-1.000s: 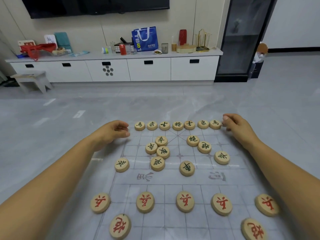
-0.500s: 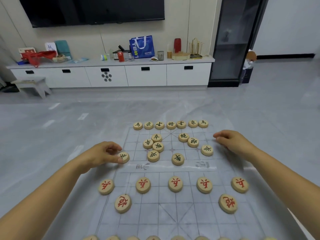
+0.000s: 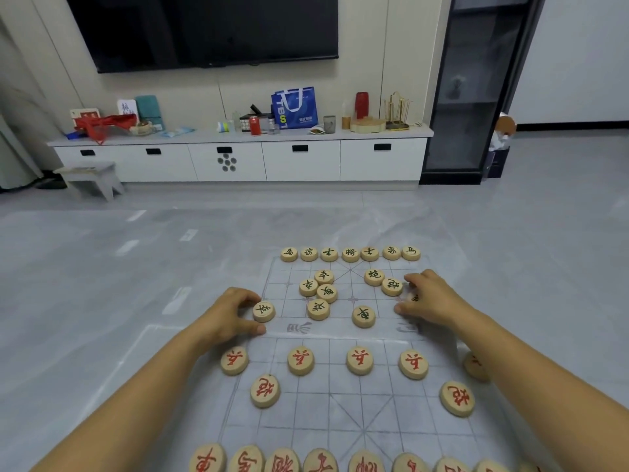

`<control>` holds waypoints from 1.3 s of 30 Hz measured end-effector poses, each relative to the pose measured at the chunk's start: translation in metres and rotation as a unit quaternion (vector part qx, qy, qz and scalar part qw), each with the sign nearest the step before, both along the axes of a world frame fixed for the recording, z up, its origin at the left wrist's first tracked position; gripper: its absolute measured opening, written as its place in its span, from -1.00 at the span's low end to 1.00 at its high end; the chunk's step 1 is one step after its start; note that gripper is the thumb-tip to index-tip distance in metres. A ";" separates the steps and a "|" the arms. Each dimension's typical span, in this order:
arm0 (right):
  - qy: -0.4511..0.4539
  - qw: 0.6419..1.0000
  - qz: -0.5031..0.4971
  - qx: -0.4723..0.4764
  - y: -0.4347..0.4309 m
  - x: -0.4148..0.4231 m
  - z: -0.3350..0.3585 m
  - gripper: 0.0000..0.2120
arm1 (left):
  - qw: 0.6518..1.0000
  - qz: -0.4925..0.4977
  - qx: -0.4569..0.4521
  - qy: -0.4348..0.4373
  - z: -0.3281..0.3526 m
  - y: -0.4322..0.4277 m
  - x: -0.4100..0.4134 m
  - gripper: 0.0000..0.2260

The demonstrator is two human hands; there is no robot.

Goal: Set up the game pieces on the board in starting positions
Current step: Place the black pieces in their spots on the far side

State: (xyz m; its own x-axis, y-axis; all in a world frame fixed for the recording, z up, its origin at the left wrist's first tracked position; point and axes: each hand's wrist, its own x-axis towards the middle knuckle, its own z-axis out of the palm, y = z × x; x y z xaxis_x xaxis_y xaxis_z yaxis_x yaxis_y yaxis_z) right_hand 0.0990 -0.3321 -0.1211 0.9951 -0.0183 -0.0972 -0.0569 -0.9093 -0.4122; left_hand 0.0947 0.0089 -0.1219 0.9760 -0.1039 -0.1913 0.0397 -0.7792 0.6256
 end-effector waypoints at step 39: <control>-0.064 0.991 0.113 -0.035 0.053 -0.031 0.015 -0.47 | 0.999 0.031 -0.029 0.024 0.011 -0.018 0.020 -0.71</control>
State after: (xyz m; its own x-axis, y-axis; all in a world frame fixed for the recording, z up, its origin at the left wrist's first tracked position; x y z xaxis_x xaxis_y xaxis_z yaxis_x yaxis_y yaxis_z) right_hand 0.0680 -0.2791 -0.1062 0.9788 0.2033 0.0247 0.1995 -0.9198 -0.3380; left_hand 0.1152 -0.0091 -0.1112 0.9708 -0.0563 -0.2331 0.1171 -0.7369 0.6658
